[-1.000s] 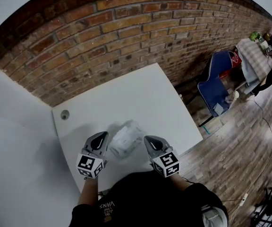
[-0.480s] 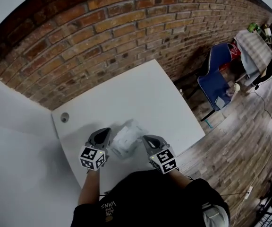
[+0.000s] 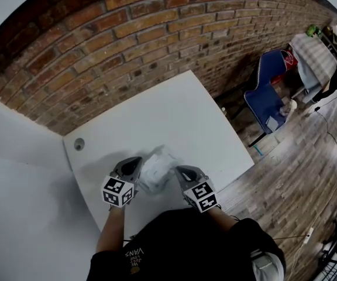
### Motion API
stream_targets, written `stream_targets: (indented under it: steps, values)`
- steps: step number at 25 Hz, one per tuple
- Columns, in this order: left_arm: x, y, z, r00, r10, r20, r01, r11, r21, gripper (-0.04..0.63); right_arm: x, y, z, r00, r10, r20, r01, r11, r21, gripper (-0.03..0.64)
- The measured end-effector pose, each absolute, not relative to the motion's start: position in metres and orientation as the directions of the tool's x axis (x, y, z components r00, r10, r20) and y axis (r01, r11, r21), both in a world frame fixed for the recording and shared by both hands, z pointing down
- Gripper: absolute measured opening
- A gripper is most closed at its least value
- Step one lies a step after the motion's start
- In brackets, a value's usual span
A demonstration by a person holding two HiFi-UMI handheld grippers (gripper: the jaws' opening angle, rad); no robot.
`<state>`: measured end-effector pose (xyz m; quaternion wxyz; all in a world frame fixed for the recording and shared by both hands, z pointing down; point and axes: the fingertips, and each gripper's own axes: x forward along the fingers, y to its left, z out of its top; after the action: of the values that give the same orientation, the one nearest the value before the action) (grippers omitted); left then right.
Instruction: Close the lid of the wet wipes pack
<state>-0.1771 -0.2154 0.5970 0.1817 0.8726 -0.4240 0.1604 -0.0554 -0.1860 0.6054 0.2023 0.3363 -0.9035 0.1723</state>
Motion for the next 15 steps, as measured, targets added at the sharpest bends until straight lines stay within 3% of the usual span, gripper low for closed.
stream_targets:
  steps: [15]
  values:
    - [-0.156,-0.199,0.603,0.642,-0.625,0.444,-0.752,-0.625,0.208,-0.003,-0.049,-0.183,0.601,-0.679,-0.562,0.473,-0.695,0.699,-0.168,-0.003]
